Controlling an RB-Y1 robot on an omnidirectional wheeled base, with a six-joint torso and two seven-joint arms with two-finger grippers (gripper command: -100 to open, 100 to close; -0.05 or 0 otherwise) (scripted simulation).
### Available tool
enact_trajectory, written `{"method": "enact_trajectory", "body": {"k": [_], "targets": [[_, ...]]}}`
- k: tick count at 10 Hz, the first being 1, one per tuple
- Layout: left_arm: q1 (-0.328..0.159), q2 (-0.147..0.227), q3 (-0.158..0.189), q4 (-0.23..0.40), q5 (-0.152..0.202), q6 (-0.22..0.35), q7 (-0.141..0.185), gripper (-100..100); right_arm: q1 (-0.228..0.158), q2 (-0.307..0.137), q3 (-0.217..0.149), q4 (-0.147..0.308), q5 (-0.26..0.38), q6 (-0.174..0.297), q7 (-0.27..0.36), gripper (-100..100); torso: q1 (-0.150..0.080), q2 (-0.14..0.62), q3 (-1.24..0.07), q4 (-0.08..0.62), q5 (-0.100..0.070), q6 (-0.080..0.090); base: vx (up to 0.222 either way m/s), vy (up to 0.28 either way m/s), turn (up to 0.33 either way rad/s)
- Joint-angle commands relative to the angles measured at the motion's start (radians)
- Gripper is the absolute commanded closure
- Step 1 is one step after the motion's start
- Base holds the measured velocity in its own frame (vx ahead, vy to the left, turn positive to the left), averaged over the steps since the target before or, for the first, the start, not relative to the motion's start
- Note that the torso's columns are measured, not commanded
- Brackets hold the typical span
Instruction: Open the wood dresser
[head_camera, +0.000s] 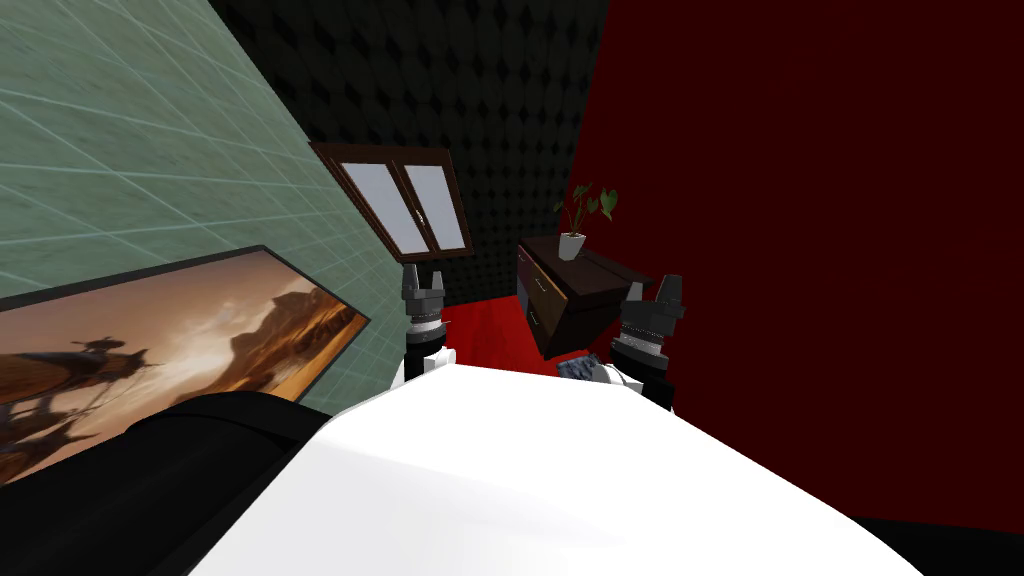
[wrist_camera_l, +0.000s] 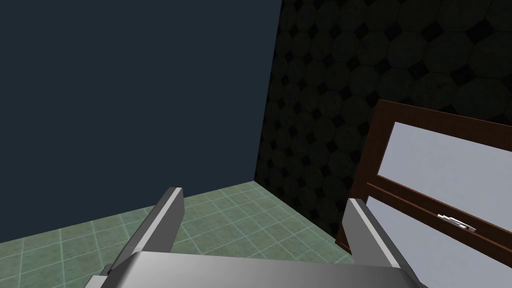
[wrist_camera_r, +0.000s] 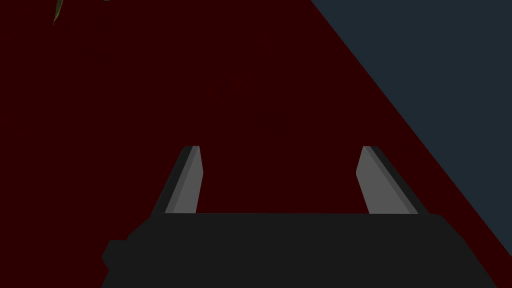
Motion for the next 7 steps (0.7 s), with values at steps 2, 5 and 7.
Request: {"method": "enact_trajectory", "body": {"k": [2,5,7], "targets": [[0.0,0.0,0.0,0.0,0.0,0.0,0.0,0,0.0,0.0,0.0,0.0,0.0,0.0,0.0,0,0.0,0.104,-0.209,0.105,0.0,0.0,0.0,0.0,0.0],[0.0,0.0,0.0,0.0,0.0,0.0,0.0,0,0.0,0.0,0.0,0.0,0.0,0.0,0.0,0,0.0,0.322,-0.644,0.322,0.0,0.0,0.0,0.0,0.0],[0.0,0.0,0.0,0.0,0.0,0.0,0.0,0,0.0,0.0,0.0,0.0,0.0,0.0,0.0,0,0.0,0.47,-0.939,0.47,0.0,0.0,0.0,0.0,0.0]]}}
